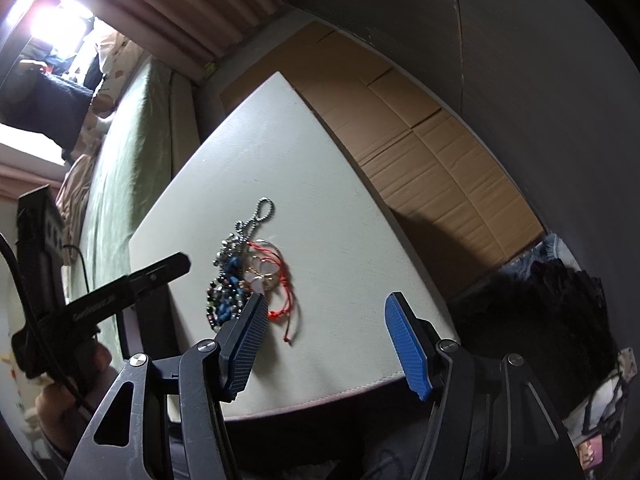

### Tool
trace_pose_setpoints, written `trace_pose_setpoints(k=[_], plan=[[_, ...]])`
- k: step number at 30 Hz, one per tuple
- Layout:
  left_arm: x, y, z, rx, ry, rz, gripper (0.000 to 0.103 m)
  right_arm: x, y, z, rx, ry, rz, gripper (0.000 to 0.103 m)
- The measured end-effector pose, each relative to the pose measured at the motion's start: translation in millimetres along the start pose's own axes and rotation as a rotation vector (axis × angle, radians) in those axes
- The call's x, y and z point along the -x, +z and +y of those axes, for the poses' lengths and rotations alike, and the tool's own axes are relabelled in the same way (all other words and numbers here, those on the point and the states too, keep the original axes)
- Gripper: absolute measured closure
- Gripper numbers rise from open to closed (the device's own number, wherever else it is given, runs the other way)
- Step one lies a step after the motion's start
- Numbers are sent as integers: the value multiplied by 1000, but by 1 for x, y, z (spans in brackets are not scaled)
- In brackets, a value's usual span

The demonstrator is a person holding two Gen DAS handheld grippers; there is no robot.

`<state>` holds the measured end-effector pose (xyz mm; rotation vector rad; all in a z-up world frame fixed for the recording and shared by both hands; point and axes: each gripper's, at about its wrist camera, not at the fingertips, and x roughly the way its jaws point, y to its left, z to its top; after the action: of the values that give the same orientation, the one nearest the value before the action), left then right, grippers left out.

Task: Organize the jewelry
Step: 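Grasp the silver chain pendant with the left gripper, then grasp the red-string flower pendant with the right gripper while the left holds the chain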

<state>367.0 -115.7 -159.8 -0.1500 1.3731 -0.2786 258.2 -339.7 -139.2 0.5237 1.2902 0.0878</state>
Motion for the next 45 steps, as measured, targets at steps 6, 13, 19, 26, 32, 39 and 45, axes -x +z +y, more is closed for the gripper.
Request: trace_pose_setpoints(k=[6,13,19,26,32,39,45], plan=[[-27,11,-4,-17,28,27,59,-5,2,-4,-17,-16,9,40],[-56,16,-2,-14,30,68,81,-24,4,0,-22,-49,62,43],[-41,11,15,23,19,28,89,-39,5,9,-9,-57,92,48],[-1,1,32,34,-6,-27,89,-62,2,30,33,-84,136,63],[36,-5,48,49,-9,-84,89,-77,0,56,110,-135,163,75],[65,-13,52,75,-5,-137,89,-91,0,70,160,-221,155,82],[90,-33,63,97,-1,-174,89,-94,-5,81,244,-209,166,100]])
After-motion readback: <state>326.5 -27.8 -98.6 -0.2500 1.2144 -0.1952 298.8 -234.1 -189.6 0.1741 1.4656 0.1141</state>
